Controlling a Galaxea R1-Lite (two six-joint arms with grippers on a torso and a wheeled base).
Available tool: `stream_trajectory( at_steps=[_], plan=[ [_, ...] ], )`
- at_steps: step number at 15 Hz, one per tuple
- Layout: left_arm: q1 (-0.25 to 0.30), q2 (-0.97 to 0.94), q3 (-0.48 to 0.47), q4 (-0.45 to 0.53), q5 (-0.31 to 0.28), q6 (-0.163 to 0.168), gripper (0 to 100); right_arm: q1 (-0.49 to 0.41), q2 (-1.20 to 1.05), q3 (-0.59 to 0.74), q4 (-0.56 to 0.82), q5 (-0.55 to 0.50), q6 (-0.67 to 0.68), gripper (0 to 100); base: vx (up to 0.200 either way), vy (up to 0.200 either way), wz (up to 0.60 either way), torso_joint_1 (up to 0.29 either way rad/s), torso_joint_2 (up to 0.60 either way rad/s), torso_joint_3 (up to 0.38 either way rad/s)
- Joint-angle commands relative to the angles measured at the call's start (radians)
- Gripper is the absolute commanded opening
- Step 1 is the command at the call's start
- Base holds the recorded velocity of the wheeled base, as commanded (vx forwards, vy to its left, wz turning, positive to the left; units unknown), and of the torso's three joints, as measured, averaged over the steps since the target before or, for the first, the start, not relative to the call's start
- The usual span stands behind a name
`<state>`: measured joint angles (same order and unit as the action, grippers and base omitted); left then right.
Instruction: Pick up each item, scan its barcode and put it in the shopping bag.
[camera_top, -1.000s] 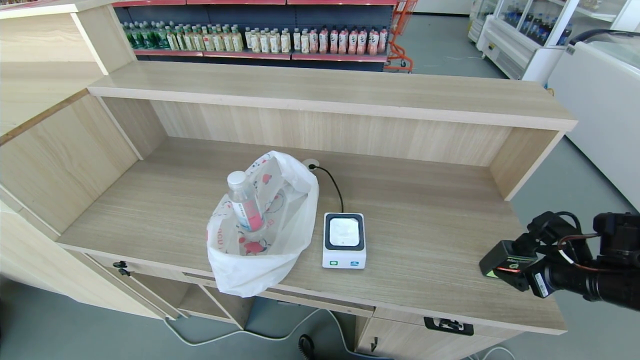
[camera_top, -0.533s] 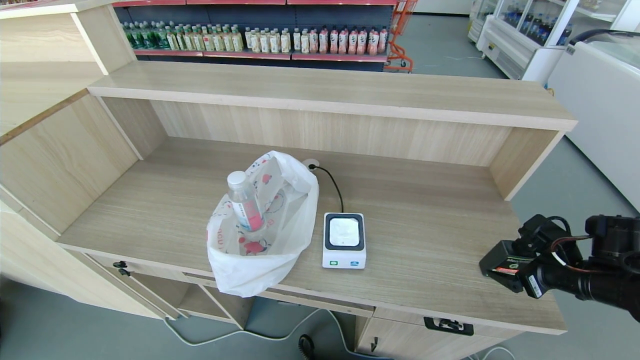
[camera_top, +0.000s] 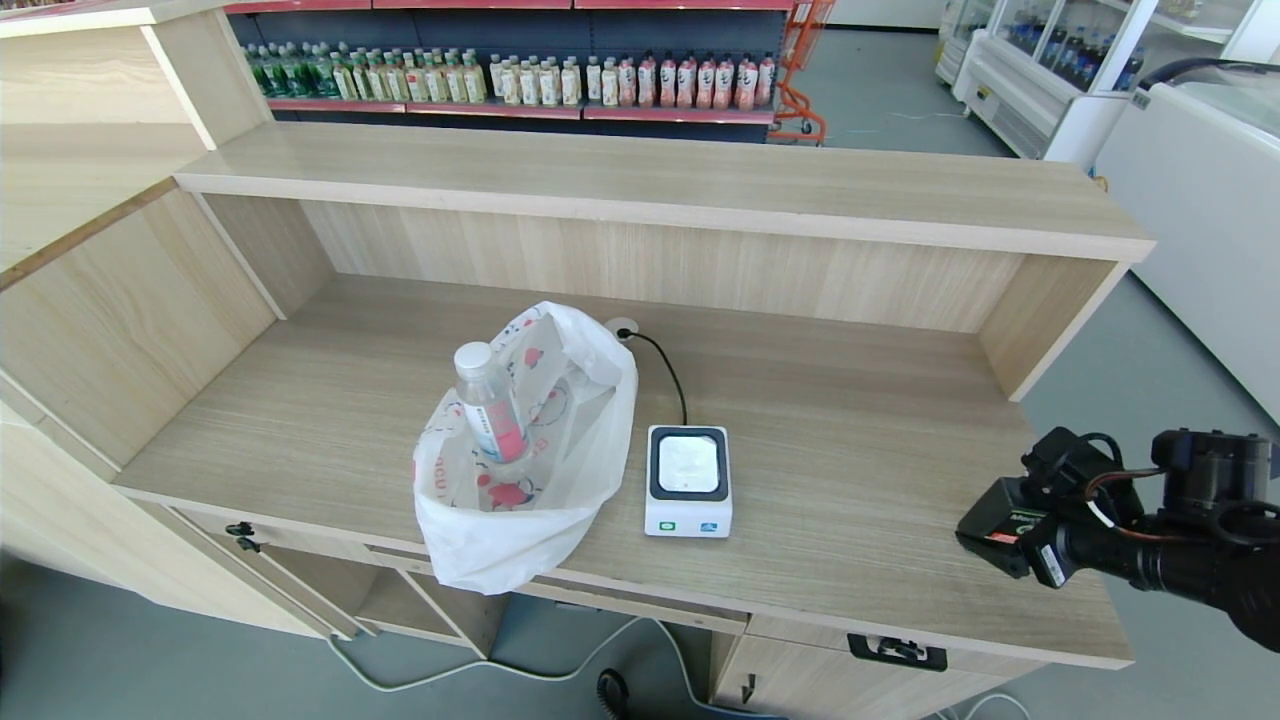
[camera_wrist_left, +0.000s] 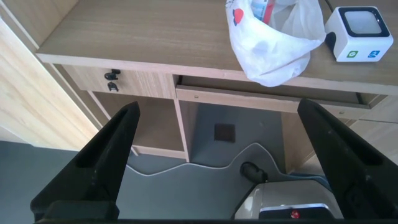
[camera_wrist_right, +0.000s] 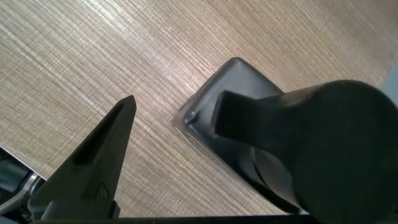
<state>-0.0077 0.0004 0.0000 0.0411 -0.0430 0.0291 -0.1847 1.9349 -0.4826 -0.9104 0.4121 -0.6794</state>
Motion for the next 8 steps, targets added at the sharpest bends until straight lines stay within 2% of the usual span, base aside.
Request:
stream_trajectory(
  at_steps=[1, 4, 5, 8],
  plan=[
    [0.0, 0.0, 0.0, 0.0, 0.0, 0.0, 100, 0.002, 0.027, -0.014, -0.001, 0.014, -0.002, 100, 0.0, 0.0, 0.0, 0.0, 0.0, 0.0],
    [0.002, 0.0, 0.0, 0.0, 0.0, 0.0, 100, 0.008, 0.05, -0.053, -0.001, 0.053, -0.012, 100, 0.0, 0.0, 0.0, 0.0, 0.0, 0.0],
    [0.0, 0.0, 0.0, 0.0, 0.0, 0.0, 100, 0.008, 0.05, -0.053, -0.001, 0.071, -0.012, 0, 0.0, 0.0, 0.0, 0.0, 0.0, 0.0],
    [0.0, 0.0, 0.0, 0.0, 0.0, 0.0, 100, 0.016, 0.039, -0.051, -0.002, 0.1, -0.037, 0, 0.0, 0.0, 0.0, 0.0, 0.0, 0.0]
  ],
)
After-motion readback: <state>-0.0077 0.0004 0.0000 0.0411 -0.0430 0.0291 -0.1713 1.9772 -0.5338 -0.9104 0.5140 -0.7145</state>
